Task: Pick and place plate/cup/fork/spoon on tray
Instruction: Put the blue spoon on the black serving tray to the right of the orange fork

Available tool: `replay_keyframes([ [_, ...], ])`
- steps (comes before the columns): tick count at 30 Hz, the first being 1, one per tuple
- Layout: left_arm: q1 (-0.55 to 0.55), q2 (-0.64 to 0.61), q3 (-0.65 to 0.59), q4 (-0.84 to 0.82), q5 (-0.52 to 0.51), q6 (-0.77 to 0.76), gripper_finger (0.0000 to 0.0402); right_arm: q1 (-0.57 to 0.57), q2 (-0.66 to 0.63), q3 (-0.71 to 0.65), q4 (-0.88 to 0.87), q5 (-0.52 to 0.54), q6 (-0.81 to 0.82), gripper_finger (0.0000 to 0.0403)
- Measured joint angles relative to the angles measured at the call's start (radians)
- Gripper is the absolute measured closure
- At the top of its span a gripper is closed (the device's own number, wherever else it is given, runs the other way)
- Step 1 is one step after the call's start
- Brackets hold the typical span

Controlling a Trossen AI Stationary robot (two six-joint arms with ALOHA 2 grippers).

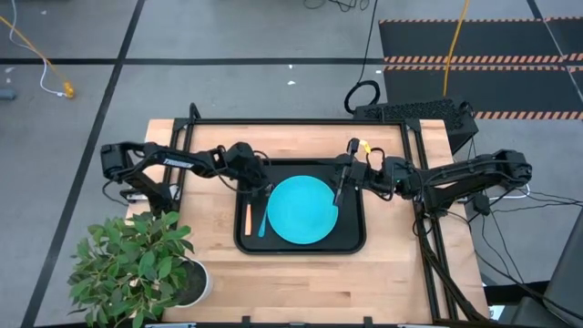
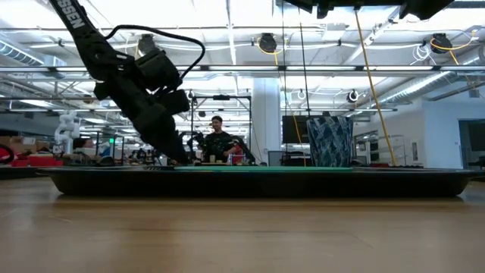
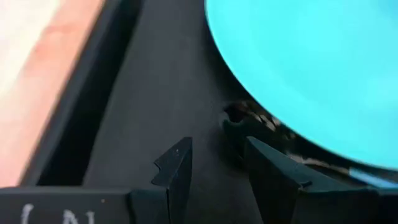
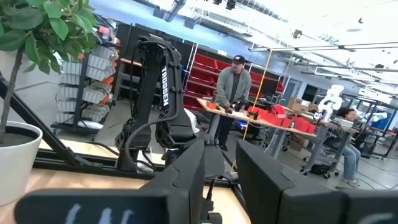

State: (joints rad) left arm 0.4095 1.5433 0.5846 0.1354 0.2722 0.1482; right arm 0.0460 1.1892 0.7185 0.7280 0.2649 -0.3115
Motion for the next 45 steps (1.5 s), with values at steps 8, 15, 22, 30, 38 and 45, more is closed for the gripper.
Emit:
replay_keyframes([
  [8,-0.007,0.043,0.000,0.076,0.000,0.003,0.0252,0.000,0.000,0.000,-0.001,0.000,-0.001,0.0316],
  [15,-0.002,0.043,0.000,0.075,0.000,-0.049,0.0256,0.000,0.000,0.000,-0.007,0.001,-0.010,0.0316],
  [22,0.005,0.043,0.000,0.049,0.000,-0.057,0.0320,0.000,0.000,0.000,-0.007,0.003,-0.015,0.0316],
  [30,0.029,0.042,0.000,0.050,0.041,-0.064,0.0395,0.000,0.000,0.000,-0.007,0.004,-0.015,0.0316],
  [38,0.030,0.042,0.000,0.037,0.043,-0.064,0.0383,0.000,0.000,0.000,-0.016,0.004,-0.018,0.0316],
  [45,0.053,0.042,0.000,0.018,0.045,-0.132,0.0396,0.000,0.000,0.000,-0.018,0.004,-0.018,0.0316],
])
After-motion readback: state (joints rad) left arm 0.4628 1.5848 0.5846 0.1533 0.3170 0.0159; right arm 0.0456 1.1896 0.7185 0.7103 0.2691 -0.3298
